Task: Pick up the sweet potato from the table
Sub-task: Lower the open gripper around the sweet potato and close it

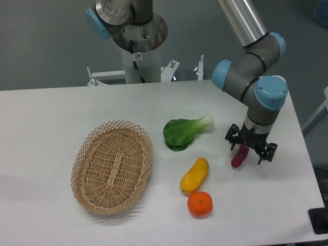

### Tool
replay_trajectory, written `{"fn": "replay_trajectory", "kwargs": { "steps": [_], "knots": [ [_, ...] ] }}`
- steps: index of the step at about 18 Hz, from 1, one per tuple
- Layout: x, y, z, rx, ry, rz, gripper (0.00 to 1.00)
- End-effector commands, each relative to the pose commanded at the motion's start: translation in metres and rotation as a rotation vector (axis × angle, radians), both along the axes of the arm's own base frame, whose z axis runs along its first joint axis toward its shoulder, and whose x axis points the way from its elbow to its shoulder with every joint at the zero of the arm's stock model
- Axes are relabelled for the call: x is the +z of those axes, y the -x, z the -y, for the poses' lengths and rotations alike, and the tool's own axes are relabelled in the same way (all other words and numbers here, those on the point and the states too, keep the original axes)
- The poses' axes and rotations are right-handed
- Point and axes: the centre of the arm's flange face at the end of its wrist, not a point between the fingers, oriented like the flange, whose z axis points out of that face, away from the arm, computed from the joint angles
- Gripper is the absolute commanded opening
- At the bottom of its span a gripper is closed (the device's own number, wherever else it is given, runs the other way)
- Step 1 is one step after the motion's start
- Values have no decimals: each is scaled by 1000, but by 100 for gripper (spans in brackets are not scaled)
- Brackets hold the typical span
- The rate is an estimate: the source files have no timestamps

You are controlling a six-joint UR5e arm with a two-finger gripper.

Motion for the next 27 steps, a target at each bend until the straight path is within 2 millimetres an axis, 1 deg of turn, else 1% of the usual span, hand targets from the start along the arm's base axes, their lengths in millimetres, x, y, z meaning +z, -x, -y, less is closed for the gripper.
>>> {"fn": "replay_trajectory", "kwargs": {
  "steps": [2, 5, 6, 7, 8, 9, 10, 25, 26, 27],
  "knots": [
    [-2, -8, -9, -15, -3, -7, 100],
    [-5, -12, -11, -17, -5, -10, 100],
    [-9, -12, -11, -20, -7, -16, 100],
    [-10, -12, -11, -20, -8, -21, 88],
    [-9, -11, -11, -24, -9, -23, 74],
    [-9, -11, -11, -27, -9, -23, 67],
    [-9, -10, -11, -29, -10, -25, 66],
    [-12, -7, -8, -23, 27, -40, 66],
    [-12, -7, -8, -23, 26, -42, 61],
    [-12, -6, -8, -23, 26, -42, 50]
  ]
}}
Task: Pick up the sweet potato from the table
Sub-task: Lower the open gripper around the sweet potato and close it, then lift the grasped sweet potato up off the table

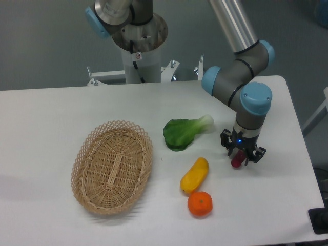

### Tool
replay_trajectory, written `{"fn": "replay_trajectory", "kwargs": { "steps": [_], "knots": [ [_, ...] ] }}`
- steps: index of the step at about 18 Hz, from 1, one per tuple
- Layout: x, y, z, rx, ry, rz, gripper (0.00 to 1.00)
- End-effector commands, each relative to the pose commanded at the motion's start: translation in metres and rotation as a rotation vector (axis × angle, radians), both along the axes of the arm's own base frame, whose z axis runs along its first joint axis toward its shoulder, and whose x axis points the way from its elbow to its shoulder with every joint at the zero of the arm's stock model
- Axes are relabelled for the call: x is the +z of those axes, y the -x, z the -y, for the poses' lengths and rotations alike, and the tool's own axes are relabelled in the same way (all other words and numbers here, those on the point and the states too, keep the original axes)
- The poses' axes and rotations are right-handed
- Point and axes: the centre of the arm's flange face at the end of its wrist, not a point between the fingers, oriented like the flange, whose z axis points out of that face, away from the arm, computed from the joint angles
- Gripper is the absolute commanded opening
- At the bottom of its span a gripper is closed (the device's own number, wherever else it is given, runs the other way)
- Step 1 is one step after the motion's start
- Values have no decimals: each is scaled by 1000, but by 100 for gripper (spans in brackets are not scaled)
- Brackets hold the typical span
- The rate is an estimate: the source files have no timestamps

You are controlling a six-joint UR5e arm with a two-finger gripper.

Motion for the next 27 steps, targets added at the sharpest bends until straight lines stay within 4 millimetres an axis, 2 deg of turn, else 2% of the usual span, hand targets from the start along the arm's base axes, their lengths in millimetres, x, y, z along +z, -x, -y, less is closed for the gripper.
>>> {"fn": "replay_trajectory", "kwargs": {
  "steps": [1, 2, 5, 7, 11, 14, 17, 20, 21, 23, 25, 27],
  "knots": [
    [1, 0, 0, 0, -1, -1, 39],
    [2, 1, -1, -4, -1, -5, 33],
    [4, 3, -1, -23, -1, -13, 24],
    [10, 7, -3, -23, -8, -25, 20],
    [36, 25, -12, -27, -41, -72, 19],
    [78, 37, -20, -19, -81, -128, 19],
    [117, 40, -42, -44, -98, -163, 19],
    [174, 44, -58, -49, -101, -157, 19],
    [198, 44, -58, -45, -107, -164, 19],
    [231, 38, -58, -49, -121, -151, 19],
    [255, 35, -55, -43, -125, -164, 19],
    [265, 27, -51, -37, -118, -147, 19]
  ]
}}
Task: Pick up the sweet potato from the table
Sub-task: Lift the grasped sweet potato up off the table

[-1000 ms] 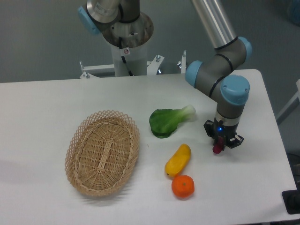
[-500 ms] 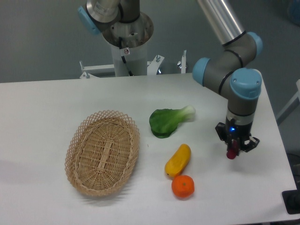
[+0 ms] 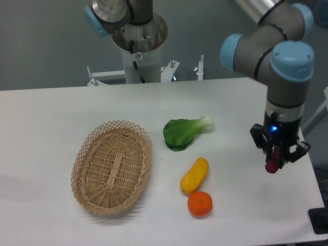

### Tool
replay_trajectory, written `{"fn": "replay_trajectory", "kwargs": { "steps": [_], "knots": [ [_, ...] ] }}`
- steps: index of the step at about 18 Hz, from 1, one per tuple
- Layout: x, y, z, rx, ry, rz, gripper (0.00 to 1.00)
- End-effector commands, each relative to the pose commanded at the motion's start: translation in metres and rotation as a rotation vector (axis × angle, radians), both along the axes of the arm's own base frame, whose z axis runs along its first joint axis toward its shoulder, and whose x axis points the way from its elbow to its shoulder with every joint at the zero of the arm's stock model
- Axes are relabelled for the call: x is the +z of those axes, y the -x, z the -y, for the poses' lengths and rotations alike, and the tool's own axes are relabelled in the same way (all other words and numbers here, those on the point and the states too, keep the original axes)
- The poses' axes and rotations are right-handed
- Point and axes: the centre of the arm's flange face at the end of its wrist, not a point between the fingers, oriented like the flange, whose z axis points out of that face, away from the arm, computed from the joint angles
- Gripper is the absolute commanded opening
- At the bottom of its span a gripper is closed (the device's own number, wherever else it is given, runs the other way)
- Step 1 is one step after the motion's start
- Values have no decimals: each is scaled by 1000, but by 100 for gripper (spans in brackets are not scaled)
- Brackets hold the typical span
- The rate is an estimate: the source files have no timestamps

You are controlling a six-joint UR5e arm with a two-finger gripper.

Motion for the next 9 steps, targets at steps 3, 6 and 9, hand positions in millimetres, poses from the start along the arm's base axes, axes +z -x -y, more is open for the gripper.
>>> {"fn": "replay_trajectory", "kwargs": {
  "steps": [3, 6, 9],
  "knots": [
    [11, -8, 5, 7, 1, 10, 19],
    [20, -13, 4, 54, -28, 20, 19],
    [24, -20, -2, 72, -65, 40, 19]
  ]
}}
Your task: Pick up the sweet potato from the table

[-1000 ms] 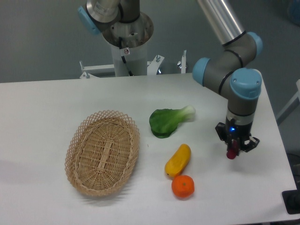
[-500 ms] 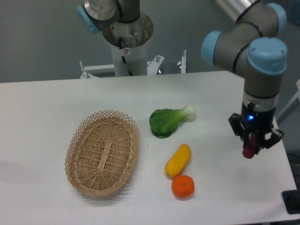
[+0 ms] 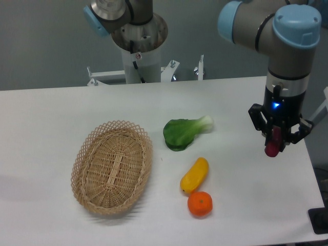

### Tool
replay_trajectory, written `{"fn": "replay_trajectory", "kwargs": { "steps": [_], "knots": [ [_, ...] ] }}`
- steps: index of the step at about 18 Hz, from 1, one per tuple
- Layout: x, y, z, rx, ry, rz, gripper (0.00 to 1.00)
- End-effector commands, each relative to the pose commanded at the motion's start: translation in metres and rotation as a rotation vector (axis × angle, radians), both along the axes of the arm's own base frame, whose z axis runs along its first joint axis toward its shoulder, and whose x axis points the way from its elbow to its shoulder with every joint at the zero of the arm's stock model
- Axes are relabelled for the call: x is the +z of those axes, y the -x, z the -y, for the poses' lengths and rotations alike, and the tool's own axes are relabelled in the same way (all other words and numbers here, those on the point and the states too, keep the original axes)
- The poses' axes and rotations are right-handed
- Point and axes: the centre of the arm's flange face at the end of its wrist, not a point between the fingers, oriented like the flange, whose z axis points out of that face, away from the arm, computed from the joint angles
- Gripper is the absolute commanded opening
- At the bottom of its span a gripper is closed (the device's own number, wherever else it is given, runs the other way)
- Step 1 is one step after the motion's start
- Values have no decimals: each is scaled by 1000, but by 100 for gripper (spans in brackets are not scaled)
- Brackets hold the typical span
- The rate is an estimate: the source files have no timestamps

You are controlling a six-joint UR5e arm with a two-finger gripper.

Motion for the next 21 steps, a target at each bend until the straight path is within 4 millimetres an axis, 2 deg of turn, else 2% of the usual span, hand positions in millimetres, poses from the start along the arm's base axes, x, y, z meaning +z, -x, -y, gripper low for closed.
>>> {"fn": "replay_trajectory", "kwargs": {
  "steps": [2, 7, 21],
  "knots": [
    [4, -10, -8, -17, -3, -3, 19],
    [4, -18, -15, -32, -5, -2, 19],
    [4, -22, -19, -37, -7, -1, 19]
  ]
}}
